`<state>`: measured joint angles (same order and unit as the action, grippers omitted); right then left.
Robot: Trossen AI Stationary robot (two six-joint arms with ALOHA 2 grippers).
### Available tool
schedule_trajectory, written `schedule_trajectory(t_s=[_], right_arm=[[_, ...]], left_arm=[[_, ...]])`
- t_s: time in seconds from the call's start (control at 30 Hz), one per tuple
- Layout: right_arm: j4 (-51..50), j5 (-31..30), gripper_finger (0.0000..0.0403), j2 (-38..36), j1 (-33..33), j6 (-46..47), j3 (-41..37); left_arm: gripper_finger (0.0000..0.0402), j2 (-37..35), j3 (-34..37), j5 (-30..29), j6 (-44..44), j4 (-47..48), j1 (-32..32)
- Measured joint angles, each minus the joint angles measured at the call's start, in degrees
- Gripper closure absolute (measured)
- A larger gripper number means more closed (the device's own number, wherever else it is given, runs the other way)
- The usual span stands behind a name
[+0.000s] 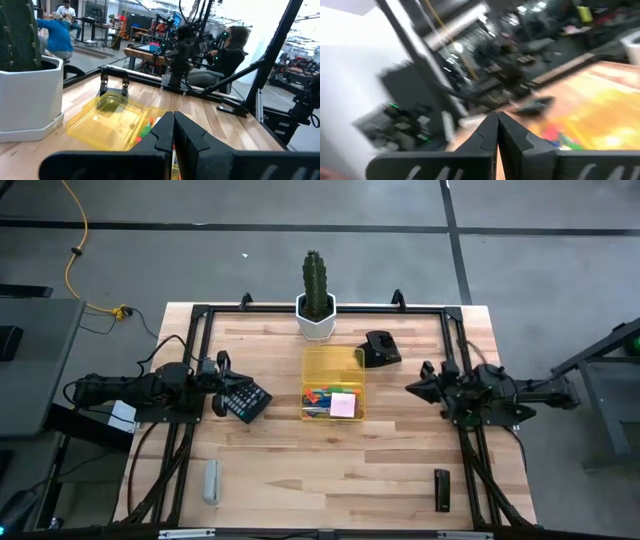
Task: Pack school essentials
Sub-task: Return to Home Position
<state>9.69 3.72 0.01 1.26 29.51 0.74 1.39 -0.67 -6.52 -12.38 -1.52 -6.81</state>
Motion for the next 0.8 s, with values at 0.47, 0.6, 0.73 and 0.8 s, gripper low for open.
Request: schedule_trajectory(t_s=[0.47,0.6,0.73,0.8], right_arm=[[-8.20,-8.13,0.0403,0.33,0.00,-15.09,-0.16],[-8.28,-7.75,0.0403,0.37,-0.01,-15.91,-0.16],[-8.30,-7.70,0.0403,0.37,0.00,-13.25,-0.16],[-8.30,-7.67,0.0403,0.37,0.00,-11.57,-0.16]], left_arm=[[0.0401,0.00,-0.02,-0.07,0.10,0.00,0.00],[0.0401,0.00,-0.02,-0.09,0.09,0.00,0.00],[0.0401,0.00,-0.02,-0.08,0.04,-0.02,0.00],[0.0401,0.00,-0.02,-0.09,0.09,0.00,0.00]])
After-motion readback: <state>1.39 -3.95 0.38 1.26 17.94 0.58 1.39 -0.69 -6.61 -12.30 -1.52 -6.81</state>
